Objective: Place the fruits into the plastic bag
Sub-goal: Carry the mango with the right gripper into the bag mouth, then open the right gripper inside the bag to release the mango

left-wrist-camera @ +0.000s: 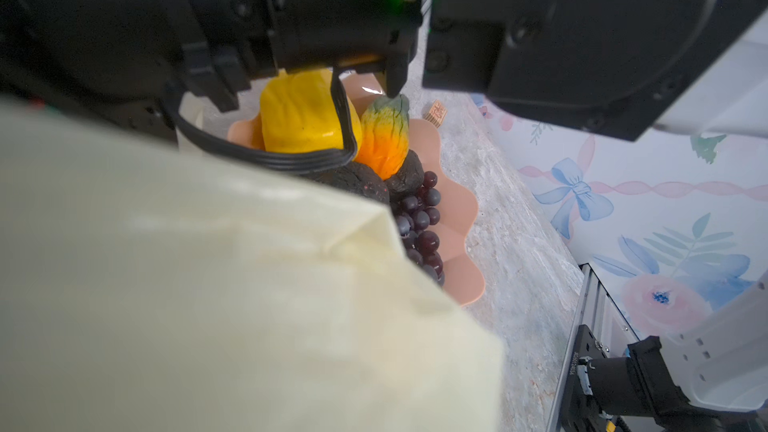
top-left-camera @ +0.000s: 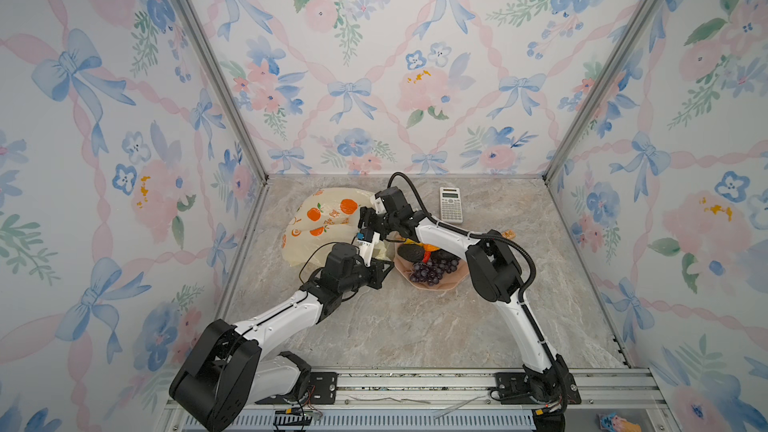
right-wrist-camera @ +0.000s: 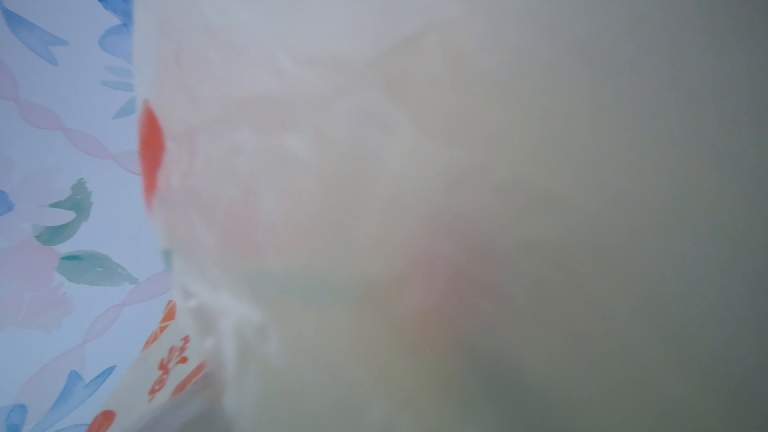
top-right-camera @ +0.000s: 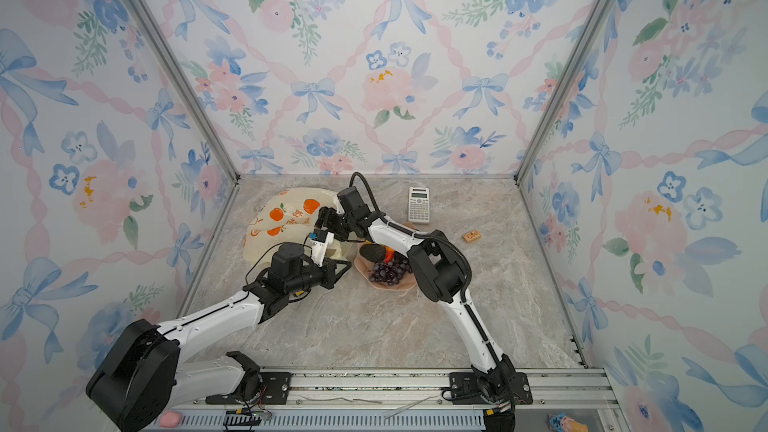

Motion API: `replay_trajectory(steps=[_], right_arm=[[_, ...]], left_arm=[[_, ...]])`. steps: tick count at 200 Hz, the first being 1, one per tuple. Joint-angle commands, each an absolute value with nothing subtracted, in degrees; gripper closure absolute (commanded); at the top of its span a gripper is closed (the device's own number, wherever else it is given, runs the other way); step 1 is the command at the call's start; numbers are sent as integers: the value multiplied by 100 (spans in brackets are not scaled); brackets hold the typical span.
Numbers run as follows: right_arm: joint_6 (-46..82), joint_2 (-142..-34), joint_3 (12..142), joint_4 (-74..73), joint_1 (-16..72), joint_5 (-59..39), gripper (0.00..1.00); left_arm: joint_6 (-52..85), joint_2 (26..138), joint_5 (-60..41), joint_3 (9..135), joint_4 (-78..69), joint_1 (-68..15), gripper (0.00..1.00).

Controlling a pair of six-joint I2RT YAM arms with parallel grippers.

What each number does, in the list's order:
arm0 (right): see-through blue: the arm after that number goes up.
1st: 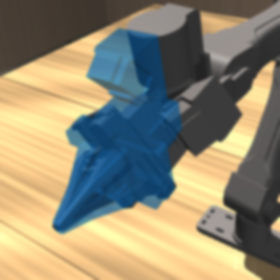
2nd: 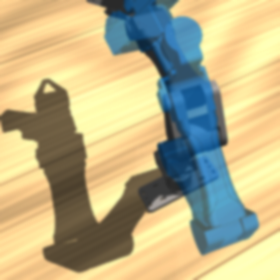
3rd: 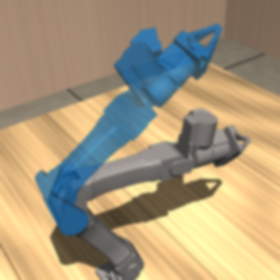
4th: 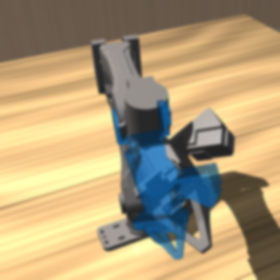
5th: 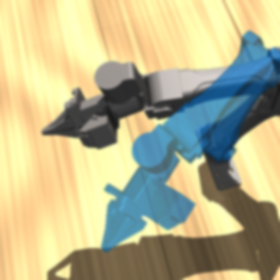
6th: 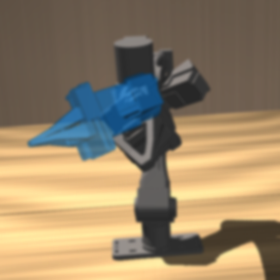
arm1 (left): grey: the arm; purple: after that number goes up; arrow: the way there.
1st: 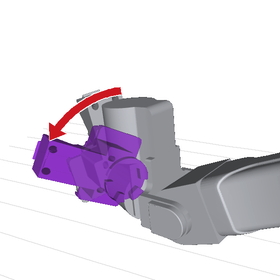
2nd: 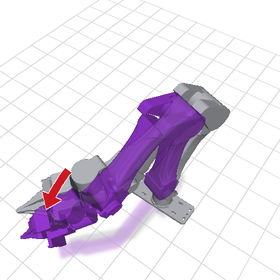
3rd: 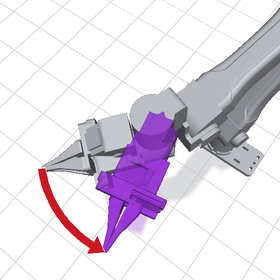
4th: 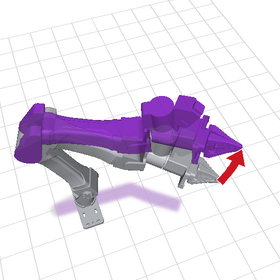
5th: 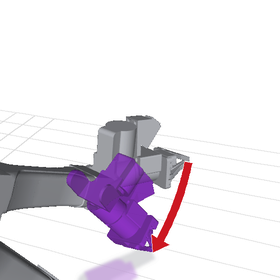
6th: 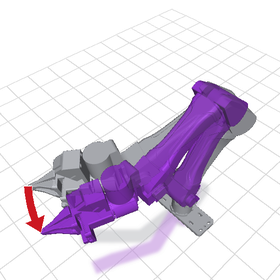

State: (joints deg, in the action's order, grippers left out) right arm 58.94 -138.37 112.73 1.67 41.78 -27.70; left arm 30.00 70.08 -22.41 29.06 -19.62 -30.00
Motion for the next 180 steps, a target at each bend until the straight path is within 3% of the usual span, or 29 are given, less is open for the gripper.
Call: replay_trajectory(steps=[1,70,136,180], right_arm=[[5779,-13869,11536,-55,4240,-3045,17],[5568,-13639,11437,211,4214,-3054,8],[4584,-13078,11427,1820,4007,-2121,8],[4563,-12715,11082,1799,3530,-1863,8]], left_arm=[[2881,6884,-2294,2885,-2070,-2945,100],[2929,6762,-2319,2872,-2065,-2879,100],[3042,6408,-2527,2820,-1925,-2712,100],[2955,5969,-2566,2840,-1436,-2647,100]])
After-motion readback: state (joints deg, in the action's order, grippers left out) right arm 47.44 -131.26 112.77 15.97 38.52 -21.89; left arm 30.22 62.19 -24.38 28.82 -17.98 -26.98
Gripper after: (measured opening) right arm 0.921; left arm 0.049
